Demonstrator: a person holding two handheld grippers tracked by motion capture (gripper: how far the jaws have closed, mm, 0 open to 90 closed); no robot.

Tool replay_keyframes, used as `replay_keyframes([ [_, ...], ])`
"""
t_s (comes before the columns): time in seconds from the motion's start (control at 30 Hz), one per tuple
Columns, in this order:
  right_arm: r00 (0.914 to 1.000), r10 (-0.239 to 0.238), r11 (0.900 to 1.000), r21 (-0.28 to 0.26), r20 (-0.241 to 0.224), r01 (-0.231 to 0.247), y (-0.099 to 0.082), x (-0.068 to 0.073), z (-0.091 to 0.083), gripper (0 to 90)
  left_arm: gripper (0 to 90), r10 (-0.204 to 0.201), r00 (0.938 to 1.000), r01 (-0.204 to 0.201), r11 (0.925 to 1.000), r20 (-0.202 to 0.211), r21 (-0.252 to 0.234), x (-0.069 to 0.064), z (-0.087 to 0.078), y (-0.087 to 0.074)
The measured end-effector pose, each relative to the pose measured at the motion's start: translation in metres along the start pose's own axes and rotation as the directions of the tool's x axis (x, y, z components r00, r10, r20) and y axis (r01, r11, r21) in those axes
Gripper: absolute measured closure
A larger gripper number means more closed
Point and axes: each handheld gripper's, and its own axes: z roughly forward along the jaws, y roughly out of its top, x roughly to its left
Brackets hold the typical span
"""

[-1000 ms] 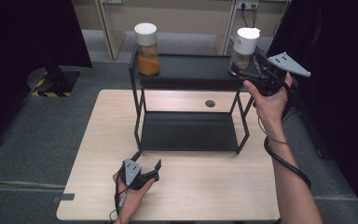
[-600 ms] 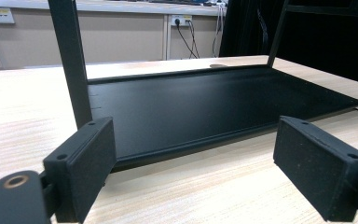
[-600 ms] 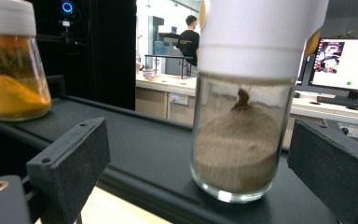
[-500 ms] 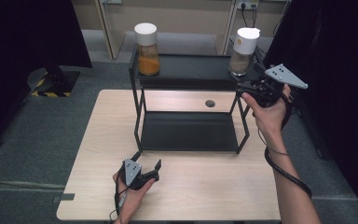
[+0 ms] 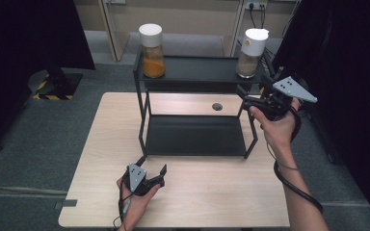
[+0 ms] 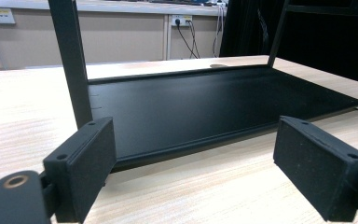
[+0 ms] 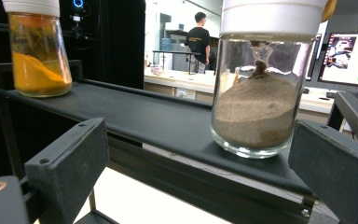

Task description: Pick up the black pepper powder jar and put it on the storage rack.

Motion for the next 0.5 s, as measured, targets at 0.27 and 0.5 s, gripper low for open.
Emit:
replay_keyframes([
  [0.27,0.9998,0.002,0.9999,0.017,-0.018,-0.002,-0.009,0.003,-0.004,5.4,12.5,0.000,1.0000,0.000,1.0000,-0.001,0.000,0.000,0.000,0.000],
  [0.5,0.9994,0.004,0.9994,0.033,-0.035,-0.003,-0.018,0.006,-0.011,5.3,12.5,0.000,1.0000,0.000,1.0000,-0.001,0.001,0.000,0.000,0.000],
])
